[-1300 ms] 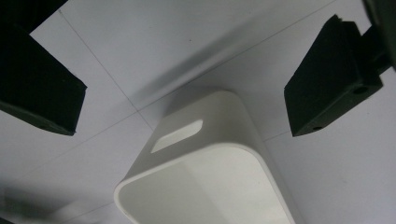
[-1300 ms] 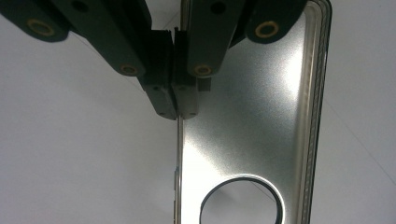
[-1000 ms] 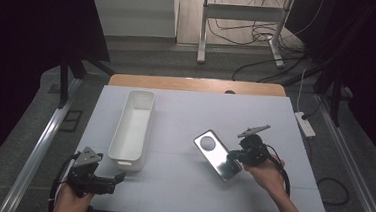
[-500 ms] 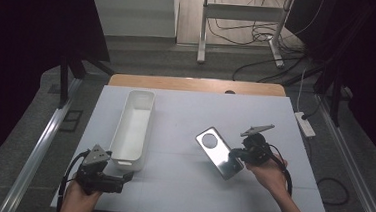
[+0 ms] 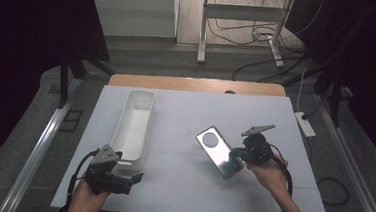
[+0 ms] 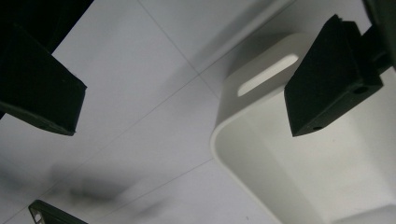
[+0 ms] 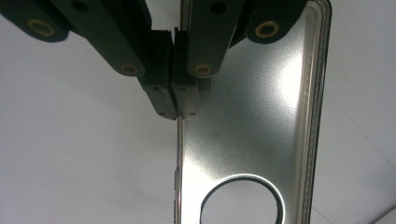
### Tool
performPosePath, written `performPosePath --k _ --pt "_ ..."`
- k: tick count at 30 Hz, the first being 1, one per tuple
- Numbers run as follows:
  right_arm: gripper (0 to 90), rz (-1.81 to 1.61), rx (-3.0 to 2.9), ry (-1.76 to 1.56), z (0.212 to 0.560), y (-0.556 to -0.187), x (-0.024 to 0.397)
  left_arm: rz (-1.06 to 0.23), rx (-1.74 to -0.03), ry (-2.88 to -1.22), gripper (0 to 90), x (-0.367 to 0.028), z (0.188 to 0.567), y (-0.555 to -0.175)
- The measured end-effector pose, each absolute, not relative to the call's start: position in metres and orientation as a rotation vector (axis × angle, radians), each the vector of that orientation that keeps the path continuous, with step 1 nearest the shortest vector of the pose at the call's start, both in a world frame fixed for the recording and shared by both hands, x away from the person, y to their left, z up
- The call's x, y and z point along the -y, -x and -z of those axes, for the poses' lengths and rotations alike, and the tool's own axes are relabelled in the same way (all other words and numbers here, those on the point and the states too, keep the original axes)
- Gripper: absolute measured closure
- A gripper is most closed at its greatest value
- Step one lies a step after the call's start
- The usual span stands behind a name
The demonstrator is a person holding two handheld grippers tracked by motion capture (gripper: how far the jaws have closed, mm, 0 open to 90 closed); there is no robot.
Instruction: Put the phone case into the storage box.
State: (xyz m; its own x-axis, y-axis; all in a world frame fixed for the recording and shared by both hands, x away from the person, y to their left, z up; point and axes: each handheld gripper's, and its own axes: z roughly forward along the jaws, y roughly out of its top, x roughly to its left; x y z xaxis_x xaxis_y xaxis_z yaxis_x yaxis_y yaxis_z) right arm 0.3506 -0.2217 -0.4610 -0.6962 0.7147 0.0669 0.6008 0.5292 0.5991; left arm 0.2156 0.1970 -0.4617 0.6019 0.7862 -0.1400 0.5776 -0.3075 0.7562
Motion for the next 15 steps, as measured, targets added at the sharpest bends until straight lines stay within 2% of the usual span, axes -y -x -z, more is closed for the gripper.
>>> performPosePath --k 15 --pt "88.2 -0.94 -2.557 -1.12 0.456 -0.35 0.222 -0.298 -0.977 -2.02 0.0 -0.169 0.454 -0.238"
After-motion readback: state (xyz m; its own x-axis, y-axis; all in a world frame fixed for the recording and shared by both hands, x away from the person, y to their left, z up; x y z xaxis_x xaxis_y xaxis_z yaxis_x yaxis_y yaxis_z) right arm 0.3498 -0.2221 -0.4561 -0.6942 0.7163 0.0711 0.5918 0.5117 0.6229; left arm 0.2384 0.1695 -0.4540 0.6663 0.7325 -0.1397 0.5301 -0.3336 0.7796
